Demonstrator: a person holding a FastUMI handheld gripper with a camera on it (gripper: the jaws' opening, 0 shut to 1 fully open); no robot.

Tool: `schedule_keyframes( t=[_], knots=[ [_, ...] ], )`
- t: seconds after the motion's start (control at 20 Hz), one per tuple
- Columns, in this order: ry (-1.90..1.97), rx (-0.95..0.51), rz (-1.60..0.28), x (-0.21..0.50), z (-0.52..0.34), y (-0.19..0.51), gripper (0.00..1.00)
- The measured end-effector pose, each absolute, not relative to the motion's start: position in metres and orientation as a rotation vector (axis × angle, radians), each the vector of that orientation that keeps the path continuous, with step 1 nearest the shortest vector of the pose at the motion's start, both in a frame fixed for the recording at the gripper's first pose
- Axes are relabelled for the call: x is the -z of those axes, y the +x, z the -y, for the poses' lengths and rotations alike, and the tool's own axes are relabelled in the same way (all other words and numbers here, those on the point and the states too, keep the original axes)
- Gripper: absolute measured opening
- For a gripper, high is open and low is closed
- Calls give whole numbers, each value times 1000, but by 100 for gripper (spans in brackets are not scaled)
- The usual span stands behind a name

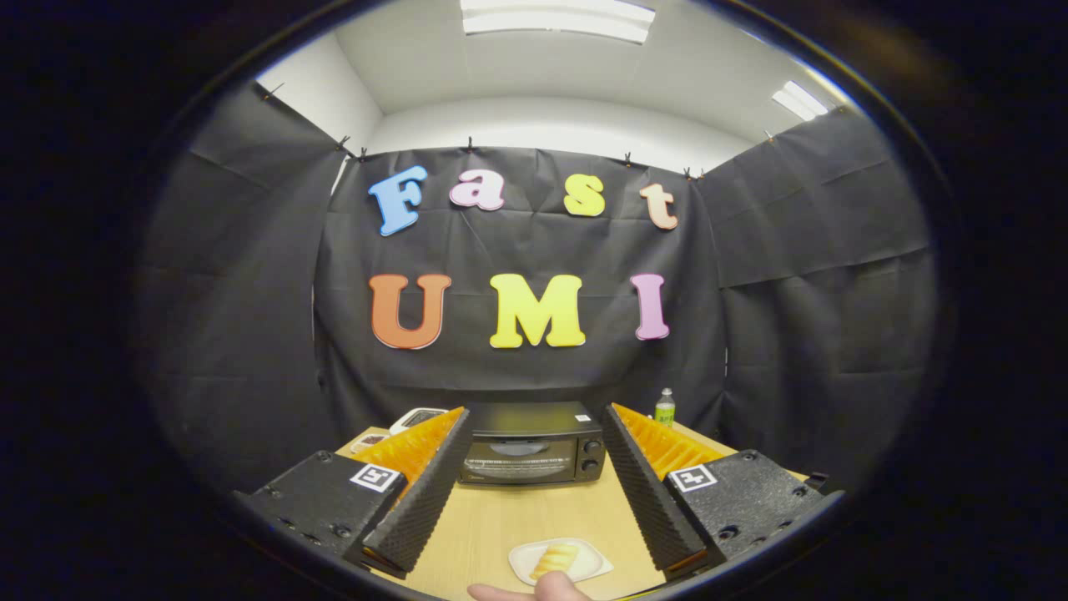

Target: Open the toaster oven, put the food inside, and close the toaster oven door.

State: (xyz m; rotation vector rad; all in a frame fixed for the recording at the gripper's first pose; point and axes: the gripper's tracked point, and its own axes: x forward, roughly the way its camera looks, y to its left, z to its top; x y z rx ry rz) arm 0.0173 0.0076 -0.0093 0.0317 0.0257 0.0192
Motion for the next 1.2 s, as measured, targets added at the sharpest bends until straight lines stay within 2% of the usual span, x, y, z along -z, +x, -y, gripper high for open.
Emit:
schedule_keyframes(
  t=[0.35, 0.75, 0.9, 1.2],
  knots=[
    [49, -35, -39, 27, 9, 57, 100],
    [45, -79, -25, 19, 20, 159, 100],
    [18, -141, -77, 50, -5, 205, 100],
    [43, -152, -167, 127, -37, 296, 100]
  ],
)
